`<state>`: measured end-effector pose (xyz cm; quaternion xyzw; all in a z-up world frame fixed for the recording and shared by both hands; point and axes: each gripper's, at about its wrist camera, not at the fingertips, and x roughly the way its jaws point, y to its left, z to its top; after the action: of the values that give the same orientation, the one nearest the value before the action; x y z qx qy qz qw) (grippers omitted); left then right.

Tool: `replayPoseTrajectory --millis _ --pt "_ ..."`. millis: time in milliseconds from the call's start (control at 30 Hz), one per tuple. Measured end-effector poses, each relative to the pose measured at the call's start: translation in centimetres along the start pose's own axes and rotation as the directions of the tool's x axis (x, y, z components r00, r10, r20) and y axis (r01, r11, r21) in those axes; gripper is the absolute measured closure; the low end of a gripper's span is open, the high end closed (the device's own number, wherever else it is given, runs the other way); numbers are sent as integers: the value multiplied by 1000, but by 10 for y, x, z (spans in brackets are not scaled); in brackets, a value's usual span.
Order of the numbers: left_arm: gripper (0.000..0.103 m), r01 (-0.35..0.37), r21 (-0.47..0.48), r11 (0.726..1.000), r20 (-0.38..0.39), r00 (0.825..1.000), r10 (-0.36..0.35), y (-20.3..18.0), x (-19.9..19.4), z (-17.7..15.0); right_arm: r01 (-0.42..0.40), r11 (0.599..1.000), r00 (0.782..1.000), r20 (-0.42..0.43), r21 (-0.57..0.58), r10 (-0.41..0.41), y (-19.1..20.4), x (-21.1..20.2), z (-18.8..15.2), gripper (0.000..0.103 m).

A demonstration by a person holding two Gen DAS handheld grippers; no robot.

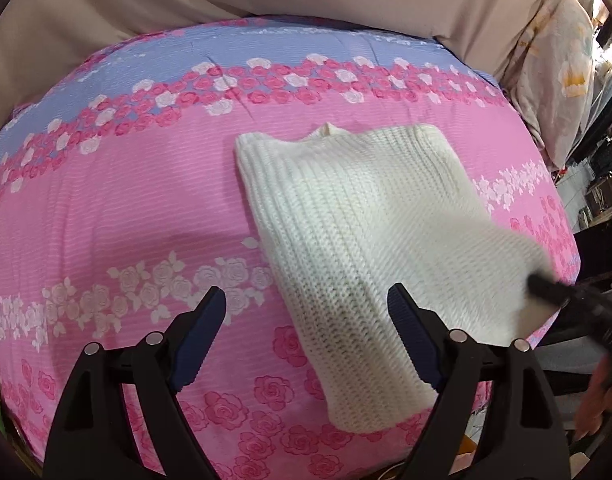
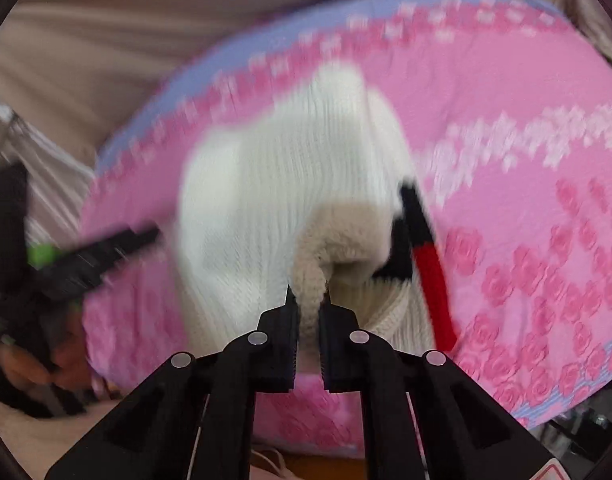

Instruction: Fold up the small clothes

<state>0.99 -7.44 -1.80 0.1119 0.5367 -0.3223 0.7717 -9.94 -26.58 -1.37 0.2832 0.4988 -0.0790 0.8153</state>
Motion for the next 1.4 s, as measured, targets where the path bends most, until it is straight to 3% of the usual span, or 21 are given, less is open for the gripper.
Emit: replayPoseTrajectory --millis 100,167,233,367,433,500,567,600,700,833,867,967,1000,1133,1200,1267,1300,1400 --pt "22 -7 2 1000 -49 999 7 -3 18 -3 37 999 999 28 27 -38 -21 -16 1 95" --pt "22 -24 3 1000 -68 997 24 -5 26 -6 87 993 994 -76 81 -81 -56 19 -9 95" --pt "22 -38 -5 999 -68 997 37 -4 27 -6 92 988 982 -177 124 -70 -80 53 -25 95" --pt "22 -47 -35 998 -36 998 46 0 20 -2 63 992 990 -132 112 -48 -66 29 -12 87" --pt "22 -49 -42 998 -36 998 48 1 20 0 81 994 993 -97 75 -74 -57 8 -1 77" --pt "22 -50 -43 998 -31 998 49 0 20 2 119 993 992 -39 17 -118 -45 -10 14 55" --pt "22 -52 -40 998 -29 998 51 -3 20 3 116 993 993 27 -1 -116 -39 -15 36 42" --pt "22 -55 -35 998 -27 998 54 -5 20 4 110 994 993 39 -8 -110 -36 -11 44 41" --pt "22 -66 -19 998 -17 998 66 -9 21 6 131 991 991 17 -18 -131 -29 9 60 41" --pt "22 -75 -24 997 -26 997 74 -10 25 8 65 997 998 -16 51 -64 -33 43 68 42" --pt "22 -76 -27 997 -28 997 75 -10 26 8 58 997 998 -30 57 -56 -32 52 70 46" --pt "22 -82 -28 996 -27 996 81 -10 27 8 48 998 997 -59 43 -46 -26 68 77 83" --pt "22 -83 -27 996 -26 996 82 -11 27 8 45 999 998 -40 29 -43 -20 63 80 86" --pt "21 -80 -31 996 -30 996 79 -11 30 9 21 999 994 112 -36 -17 -5 22 91 88" --pt "21 -77 -40 996 -44 996 75 -10 34 9 44 999 997 70 -24 -42 -18 38 94 88" --pt "21 -82 -47 996 -47 996 80 -9 34 9 112 993 992 -54 -21 -113 -38 80 88 85" --pt "21 -84 -52 995 -41 996 82 -7 32 9 103 995 993 -63 5 -103 -44 85 85 85" --pt "21 -81 -106 991 -27 996 79 6 27 10 51 997 998 25 58 -52 -36 50 86 83"
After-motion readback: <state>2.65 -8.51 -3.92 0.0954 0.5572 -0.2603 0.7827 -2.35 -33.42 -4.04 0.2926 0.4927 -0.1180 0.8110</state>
